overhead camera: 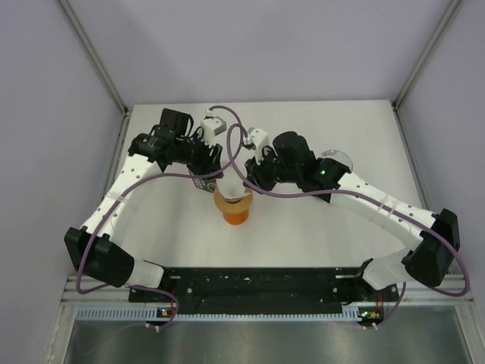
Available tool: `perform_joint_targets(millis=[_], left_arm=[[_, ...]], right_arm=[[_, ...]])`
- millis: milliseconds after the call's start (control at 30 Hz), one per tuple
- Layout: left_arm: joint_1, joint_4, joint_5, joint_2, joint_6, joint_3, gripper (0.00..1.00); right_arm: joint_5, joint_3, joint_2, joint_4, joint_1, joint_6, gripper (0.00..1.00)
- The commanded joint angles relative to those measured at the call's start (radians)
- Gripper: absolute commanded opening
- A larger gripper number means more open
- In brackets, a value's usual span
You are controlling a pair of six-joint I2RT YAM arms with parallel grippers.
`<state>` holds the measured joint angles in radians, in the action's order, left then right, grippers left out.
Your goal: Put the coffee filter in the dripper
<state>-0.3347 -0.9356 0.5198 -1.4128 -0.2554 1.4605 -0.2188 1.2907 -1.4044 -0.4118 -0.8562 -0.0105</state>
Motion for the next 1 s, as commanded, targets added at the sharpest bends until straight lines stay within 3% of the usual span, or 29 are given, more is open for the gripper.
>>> perform_joint_targets(millis=[0, 333, 833, 967], left_arm=[[0.01, 0.047, 0.039, 0.041, -0.024, -0.046, 0.52], [0.01, 0.054, 0.017, 0.055, -0.047, -0.068, 0.53], [0.037, 0.015, 0.046, 0.057, -0.002, 0.058, 0.88], [0.089, 0.043, 0.048, 0.066, 0.033, 0.081, 0.9]], right_arm=[[0.013, 0.05, -0.024, 0.028, 0.008, 0.001, 0.32], [0.001, 0.064, -0.039, 0.027, 0.008, 0.003, 0.33], [0.005, 0.145, 0.094, 0.022, 0.039, 0.004, 0.51], [0.088, 0.127, 0.142, 0.013, 0.112, 0.004, 0.55]])
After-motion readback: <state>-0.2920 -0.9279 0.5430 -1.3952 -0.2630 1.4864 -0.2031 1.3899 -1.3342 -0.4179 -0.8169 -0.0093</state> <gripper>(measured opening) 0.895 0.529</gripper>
